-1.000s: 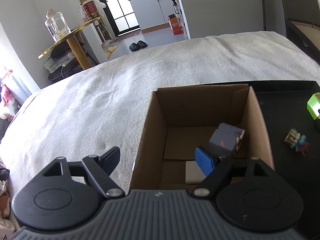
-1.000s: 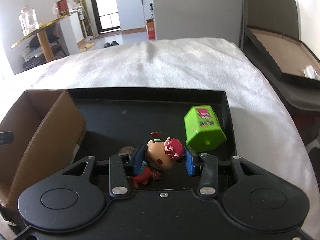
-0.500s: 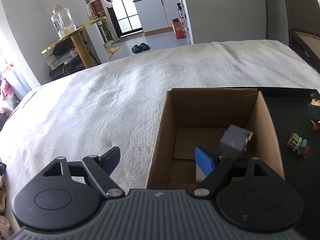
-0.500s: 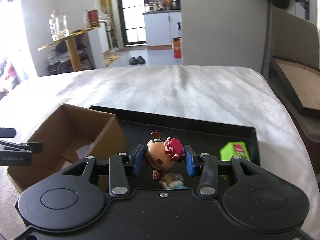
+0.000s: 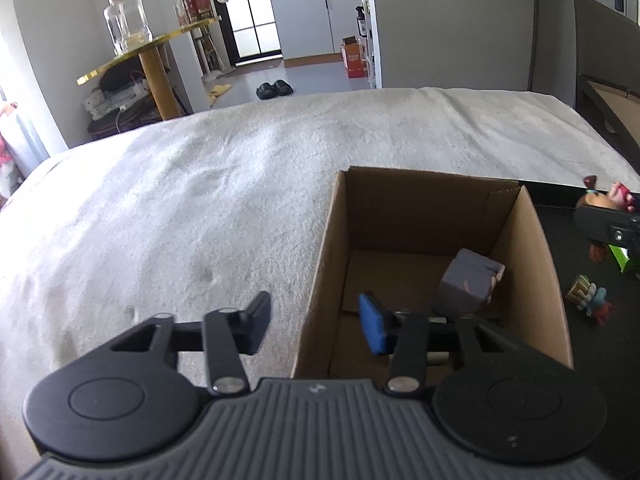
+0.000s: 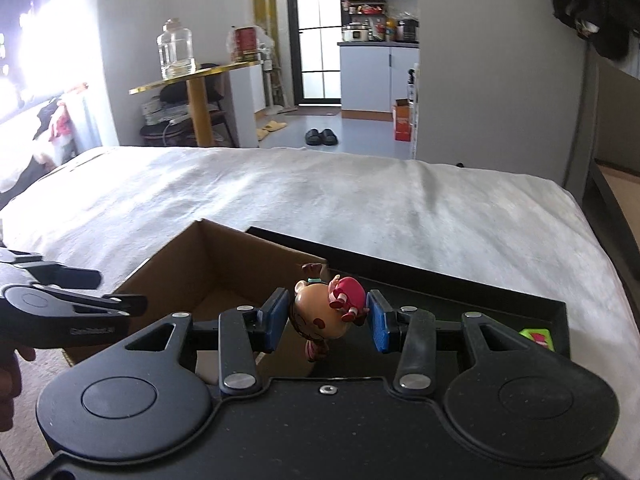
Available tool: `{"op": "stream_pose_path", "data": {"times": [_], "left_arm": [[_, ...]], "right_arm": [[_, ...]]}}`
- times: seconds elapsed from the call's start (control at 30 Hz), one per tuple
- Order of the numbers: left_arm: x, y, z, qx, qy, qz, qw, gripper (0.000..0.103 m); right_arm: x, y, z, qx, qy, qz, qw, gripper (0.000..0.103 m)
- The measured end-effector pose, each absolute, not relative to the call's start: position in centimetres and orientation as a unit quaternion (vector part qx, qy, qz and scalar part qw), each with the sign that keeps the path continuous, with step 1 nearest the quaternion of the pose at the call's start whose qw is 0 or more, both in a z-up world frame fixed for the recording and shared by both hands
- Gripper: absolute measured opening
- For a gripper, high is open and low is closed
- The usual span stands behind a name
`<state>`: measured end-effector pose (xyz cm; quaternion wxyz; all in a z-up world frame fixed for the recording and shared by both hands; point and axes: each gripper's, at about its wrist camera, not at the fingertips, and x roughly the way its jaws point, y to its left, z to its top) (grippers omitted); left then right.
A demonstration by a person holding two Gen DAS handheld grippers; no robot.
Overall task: Organize rigid objects
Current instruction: 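Carry the pig figure into the cardboard box and release it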
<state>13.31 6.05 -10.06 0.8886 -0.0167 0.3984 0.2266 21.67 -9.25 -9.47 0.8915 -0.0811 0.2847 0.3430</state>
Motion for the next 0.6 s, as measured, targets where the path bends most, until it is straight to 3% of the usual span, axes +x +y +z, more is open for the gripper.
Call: {"op": "stream_pose_path", "data": {"times": [0.1, 0.27, 0.6], "left_arm": [[13.2, 6.3, -10.4, -0.026, 0.403, 0.22, 0.888, 0.021], [12.9, 6.8, -10.6, -0.032, 0.398, 0.222, 0.889, 0.011], [12.5, 7.5, -10.6, -0.046, 0.391, 0.213, 0.894, 0.011]], "right_arm": [[21.4, -8.4, -9.4, -0.085, 0.283, 0.35, 0.889, 0.042], [20.9, -7.1, -9.6, -0.097, 0.285, 0.358, 0.884, 0.042], [19.8, -4.8, -10.6, -0.126, 0.292, 0.372, 0.872, 0.042]]}}
